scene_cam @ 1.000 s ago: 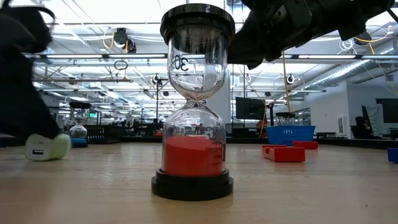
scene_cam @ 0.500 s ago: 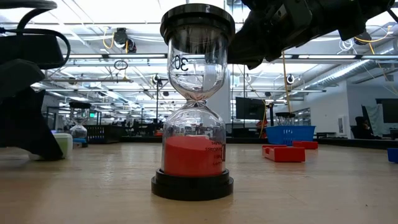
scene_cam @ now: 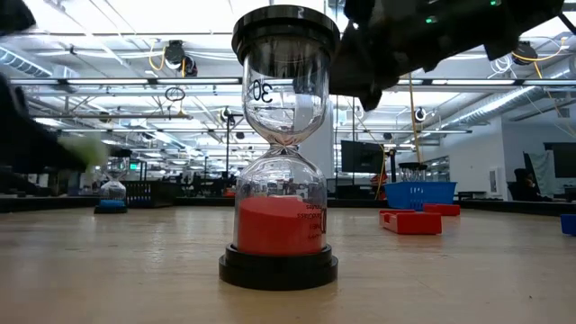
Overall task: Pick & Place Office items
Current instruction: Put the bottom green charger adapter into the red basket
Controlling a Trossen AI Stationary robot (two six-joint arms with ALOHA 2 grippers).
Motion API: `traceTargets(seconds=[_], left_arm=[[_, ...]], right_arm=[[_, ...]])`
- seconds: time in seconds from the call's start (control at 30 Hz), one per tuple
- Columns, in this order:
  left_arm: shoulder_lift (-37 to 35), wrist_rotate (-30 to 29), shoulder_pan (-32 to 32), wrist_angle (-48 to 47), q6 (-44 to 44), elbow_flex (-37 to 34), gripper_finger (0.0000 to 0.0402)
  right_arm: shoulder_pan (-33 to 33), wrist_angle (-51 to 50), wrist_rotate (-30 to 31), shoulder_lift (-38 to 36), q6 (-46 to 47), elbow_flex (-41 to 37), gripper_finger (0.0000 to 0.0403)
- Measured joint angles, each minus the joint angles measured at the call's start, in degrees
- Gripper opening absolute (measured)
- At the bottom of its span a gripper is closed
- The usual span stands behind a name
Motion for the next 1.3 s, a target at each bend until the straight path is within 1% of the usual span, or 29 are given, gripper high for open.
traceTargets(seconds=[0.1, 0.2, 0.23, 0.37, 0.47, 0.53, 0.6, 0.7, 0.83, 0.97, 1.13, 1.2, 1.3], left_arm=[[0.0, -8.5, 0.4, 0.1, 5.3, 0.0, 0.0136], [0.0, -14.2, 3.3, 3.8, 15.6, 0.0, 0.0136], [0.0, -15.4, 4.6, 5.6, 19.4, 0.0, 0.0136], [0.0, -19.1, 9.5, 12.4, 34.5, 0.0, 0.0136], [0.0, -21.1, 12.3, 15.3, 40.5, 0.0, 0.0136], [0.0, -22.3, 13.7, 17.7, 43.6, 0.0, 0.0136], [0.0, -22.3, 14.7, 21.7, 47.7, 0.0, 0.0136], [0.0, -20.8, 15.8, 29.5, 57.3, 0.0, 0.0138], [0.0, -18.8, 16.9, 41.4, 71.3, 0.0, 0.0139], [0.0, -15.1, 18.4, 50.5, 81.8, 0.0, 0.0140], [0.0, -11.9, 20.1, 58.8, 90.9, 0.0, 0.0141], [0.0, -9.5, 20.7, 61.3, 93.1, 0.0, 0.0141], [-0.1, -9.0, 21.4, 63.1, 94.6, 0.0, 0.0142]], right_arm=[[-1.3, -0.3, 0.0, 0.0, 7.1, 0.5, 0.0017], [-2.0, -1.4, -0.1, 1.3, 12.6, 2.4, 0.0049], [-2.2, -1.4, -0.5, 2.1, 14.1, 2.9, 0.0063], [-3.6, 0.7, -6.4, 5.3, 19.0, 5.1, 0.0127], [-4.5, 2.1, -9.1, 7.0, 22.1, 5.9, 0.0177], [-4.7, 2.2, -9.1, 7.2, 22.6, 5.9, 0.0208], [-5.0, 3.1, -9.1, 7.1, 22.7, 5.9, 0.0237], [-5.6, 3.5, -9.2, 7.1, 22.7, 6.0, 0.0269], [-6.4, 4.2, -11.0, 7.5, 22.9, 6.0, 0.0291], [-6.7, 5.4, -14.8, 9.2, 23.2, 5.9, 0.0293], [-6.7, 6.9, -15.2, 11.0, 23.6, 5.8, 0.0284], [-6.7, 8.5, -15.2, 10.9, 22.7, 5.9, 0.0279], [-6.7, 9.1, -14.8, 11.0, 21.8, 6.0, 0.0266]])
